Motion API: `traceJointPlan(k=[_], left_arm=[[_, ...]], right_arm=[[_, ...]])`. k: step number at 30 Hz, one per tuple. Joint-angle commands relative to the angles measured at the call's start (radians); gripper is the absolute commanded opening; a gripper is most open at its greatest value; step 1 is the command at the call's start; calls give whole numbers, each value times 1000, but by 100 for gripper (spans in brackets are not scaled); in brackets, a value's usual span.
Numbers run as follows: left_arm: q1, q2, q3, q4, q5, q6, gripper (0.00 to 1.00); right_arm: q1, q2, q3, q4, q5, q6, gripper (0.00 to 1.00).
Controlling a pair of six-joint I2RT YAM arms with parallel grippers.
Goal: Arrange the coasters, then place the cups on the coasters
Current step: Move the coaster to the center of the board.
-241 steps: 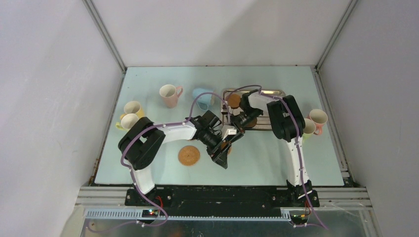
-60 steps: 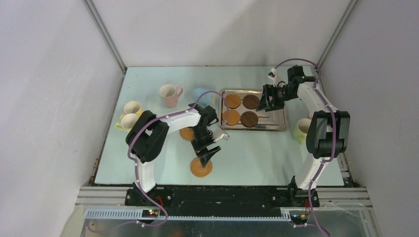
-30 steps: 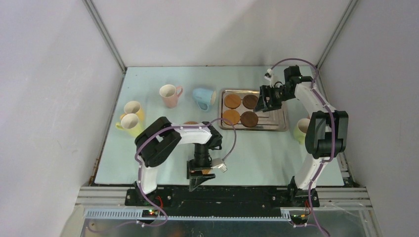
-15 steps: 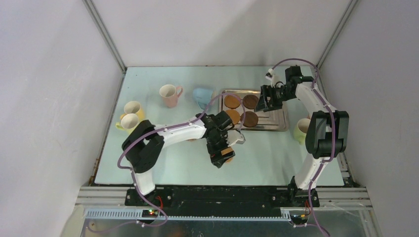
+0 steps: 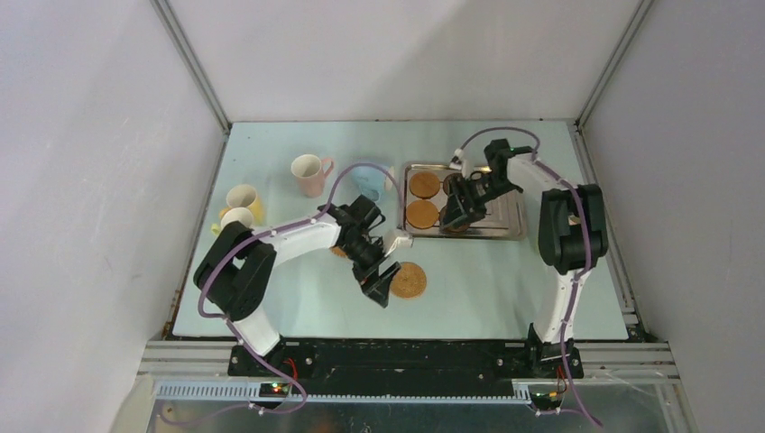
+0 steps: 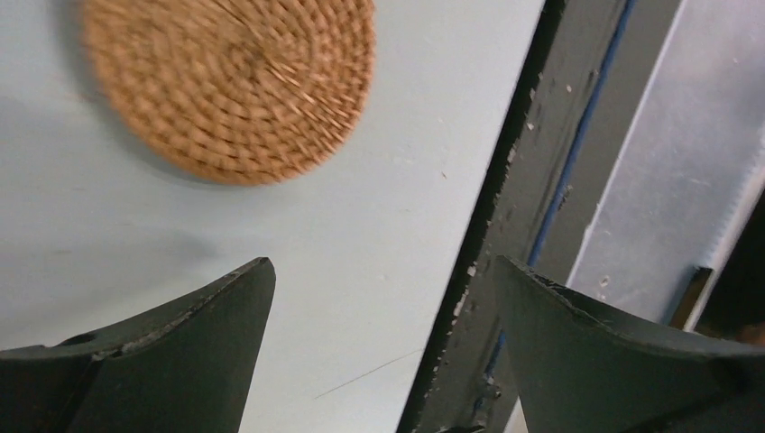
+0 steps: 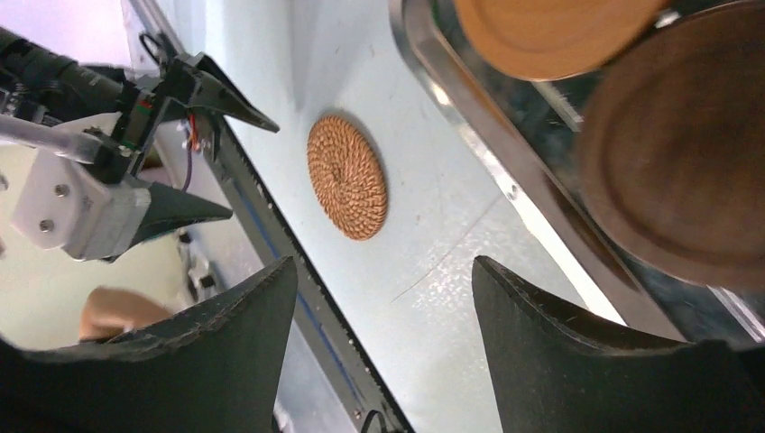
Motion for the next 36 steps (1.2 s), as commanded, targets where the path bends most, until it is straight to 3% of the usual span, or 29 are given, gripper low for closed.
traceJointPlan(k=[1,6,13,25,36], left_arm=[[-4,-78,-95,139,166,-21,98],[-6,-39,-132,259,195,-60,98],[-4,159,-54,231,295,-96,98],[-14,46,-198,602,171,-276,98],[-21,29,-219,657,162,-303,98]], right_arm=[[54,57,36,-86,-74,-64,76],[116,100,43,-112,-76,-85,76],[143,173,33,-120,-122,-87,76],[196,275,33,-132,-149,-107,76],[148,229,-31,4,-73,-26,76]])
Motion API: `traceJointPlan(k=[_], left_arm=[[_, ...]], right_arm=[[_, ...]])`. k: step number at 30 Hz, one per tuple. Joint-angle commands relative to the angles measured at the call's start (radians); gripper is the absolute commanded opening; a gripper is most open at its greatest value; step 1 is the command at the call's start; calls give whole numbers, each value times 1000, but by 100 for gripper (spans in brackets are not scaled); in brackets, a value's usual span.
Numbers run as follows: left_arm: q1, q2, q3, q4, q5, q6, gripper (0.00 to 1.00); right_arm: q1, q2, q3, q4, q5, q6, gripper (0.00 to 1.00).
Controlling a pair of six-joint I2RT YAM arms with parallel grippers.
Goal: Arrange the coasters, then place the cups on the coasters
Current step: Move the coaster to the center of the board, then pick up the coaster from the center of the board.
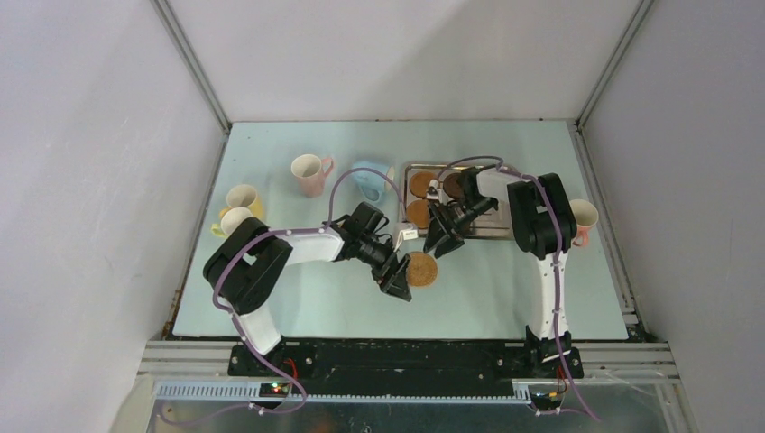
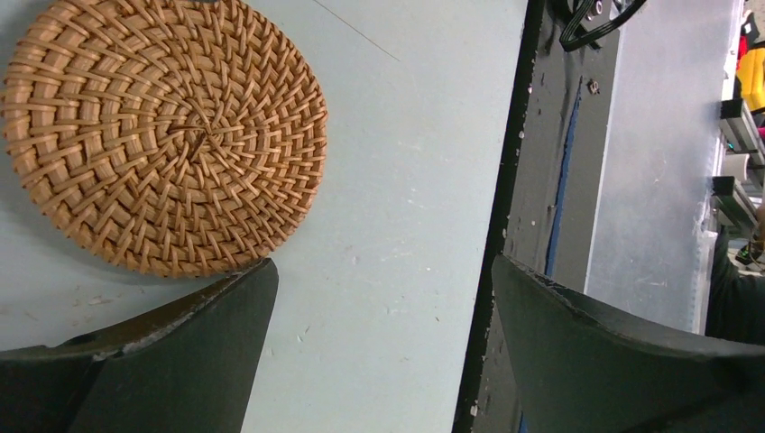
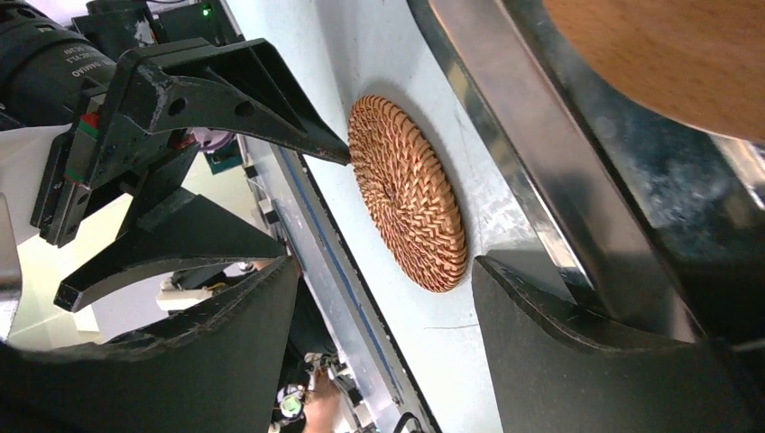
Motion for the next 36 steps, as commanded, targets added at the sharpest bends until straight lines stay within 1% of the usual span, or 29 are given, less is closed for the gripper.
traceJointPlan(k=[1,5,9,15,17,21,23,31,33,36], left_arm=[[-8,-32,-12,41,-46,-5,98],[-14,-42,-19,42,-54,-2,98],[-21,-45,-20,41,-60,2,98],[-32,-48,-19,40,-68,8,98],[-36,-46,-19,40,-70,9,98],[-39,-45,-15,28,-78,13,98],[-39,-49,-17,29,-80,15,98],[-41,-53,-15,25,-89,16,98],[-41,-53,-12,21,-88,17,98],[-41,-63,-17,18,-90,21,98]], right_arm=[[5,-27,-14,72,70,19,76],[33,6,0,36,52,-9,74],[64,71,66,-92,-34,-86,71],[74,74,121,-278,-180,-231,67],[67,77,140,-335,-209,-303,64],[48,79,154,-413,-253,-382,57],[42,72,157,-432,-257,-399,52],[93,80,150,-432,-222,-402,39],[111,86,153,-429,-203,-394,37],[120,70,149,-378,-155,-336,33]])
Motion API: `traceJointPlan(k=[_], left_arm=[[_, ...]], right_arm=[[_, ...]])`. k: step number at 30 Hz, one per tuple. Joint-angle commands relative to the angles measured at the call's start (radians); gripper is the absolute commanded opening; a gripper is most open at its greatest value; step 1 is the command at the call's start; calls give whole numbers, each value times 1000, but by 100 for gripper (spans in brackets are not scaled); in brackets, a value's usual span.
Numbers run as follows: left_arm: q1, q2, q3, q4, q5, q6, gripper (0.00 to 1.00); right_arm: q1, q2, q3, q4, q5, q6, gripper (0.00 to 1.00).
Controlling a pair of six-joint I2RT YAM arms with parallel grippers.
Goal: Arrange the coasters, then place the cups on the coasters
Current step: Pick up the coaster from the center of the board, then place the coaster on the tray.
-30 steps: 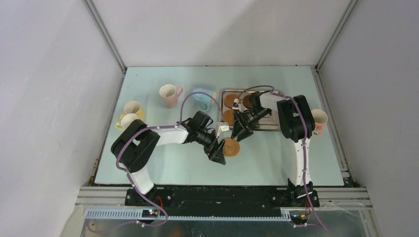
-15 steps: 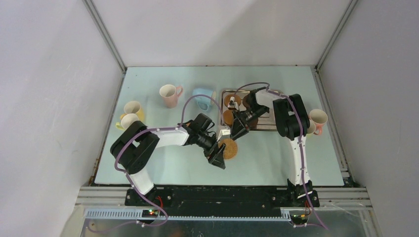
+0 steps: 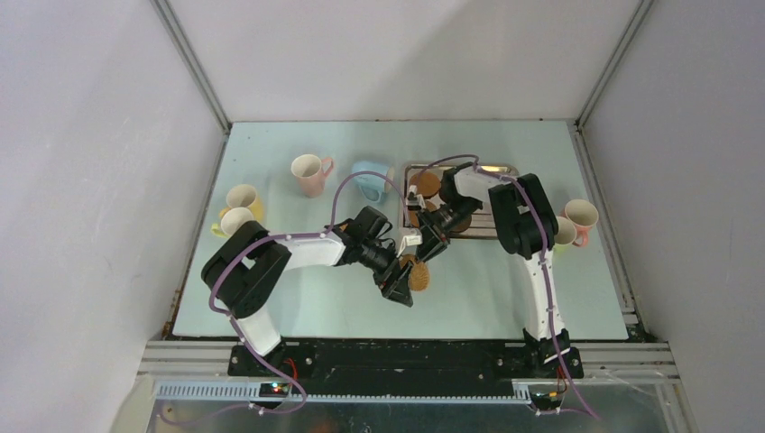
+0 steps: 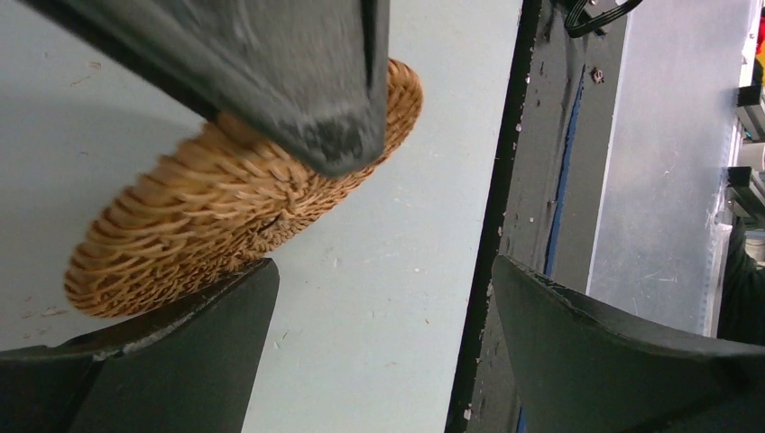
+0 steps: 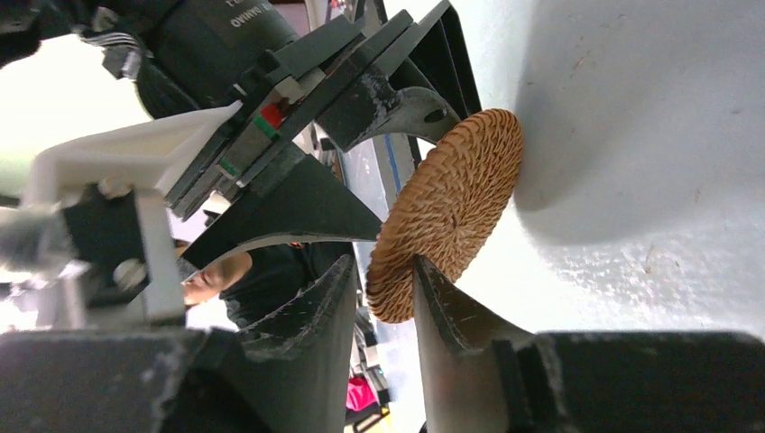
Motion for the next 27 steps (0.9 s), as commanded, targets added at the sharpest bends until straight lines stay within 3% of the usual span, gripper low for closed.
traceJointPlan(k=[1,5,10,14,21,24,27], left_arm=[[-2,-43,-2,10,-48,29,98],[-2,-41,3,4,-43,25,98],[-2,-43,12,-8,-48,25,99],[18,-61,65,-109,-17,71,98],[96,-320,101,-282,-3,215,98],[159,-412,133,-358,-34,244,98],[306,-438,182,-431,-14,280,98]], right_arm=[[19,-8,3,44,56,56,31],[-5,-50,-27,139,119,137,23],[-45,-92,-41,198,179,190,1],[-79,-112,-27,180,151,183,0],[-199,-198,-16,154,53,165,0],[-275,-273,-38,261,72,267,0],[-348,-362,-114,431,143,418,0]])
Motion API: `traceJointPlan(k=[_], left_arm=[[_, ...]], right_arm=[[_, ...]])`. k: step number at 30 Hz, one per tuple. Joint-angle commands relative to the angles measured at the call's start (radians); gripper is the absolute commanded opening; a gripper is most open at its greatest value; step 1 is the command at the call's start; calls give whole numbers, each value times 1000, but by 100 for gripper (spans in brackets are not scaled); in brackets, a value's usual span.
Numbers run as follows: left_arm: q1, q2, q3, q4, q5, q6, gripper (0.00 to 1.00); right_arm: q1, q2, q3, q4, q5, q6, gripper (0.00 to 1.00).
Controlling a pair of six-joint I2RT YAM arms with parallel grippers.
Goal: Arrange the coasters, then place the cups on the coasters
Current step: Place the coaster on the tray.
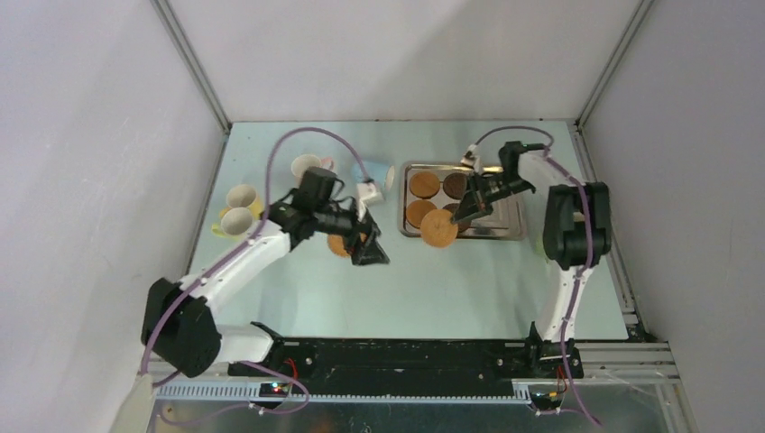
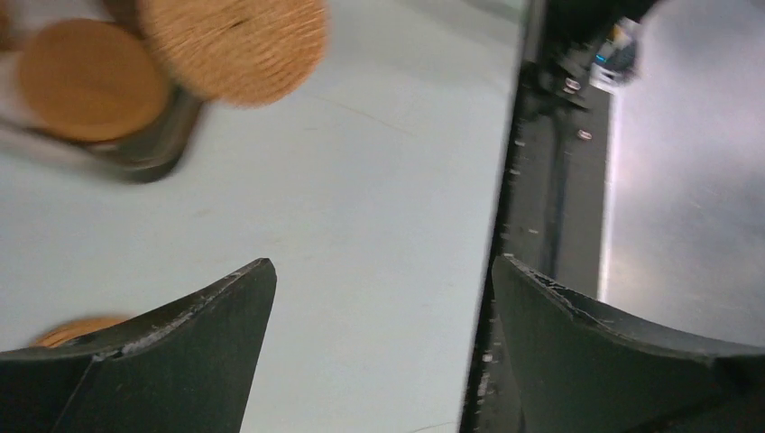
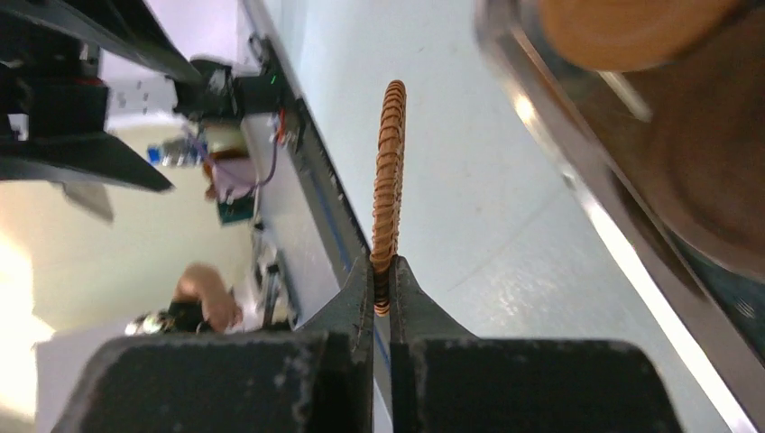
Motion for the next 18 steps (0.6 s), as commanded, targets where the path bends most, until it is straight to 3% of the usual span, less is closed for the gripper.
traceJointPlan(k=[1,4,9,14,18], left_arm=[[182,-46,91,-164,12,102,98],[366,-39,124,-229,87,127,98],[544,-22,103,-276,183,177,98],[560,-37,-3,-198,250,171,98],[560,-22,-29,-151,222,164,98]], right_arm=[[-106,-184,-69,265,82,247,0],[-208,-239,-122,374,136,334,0],[-333,-308,-199,555,288,503,0],[-347,-253,-132,563,414,502,0],[-311,-189,-18,519,487,486,0]])
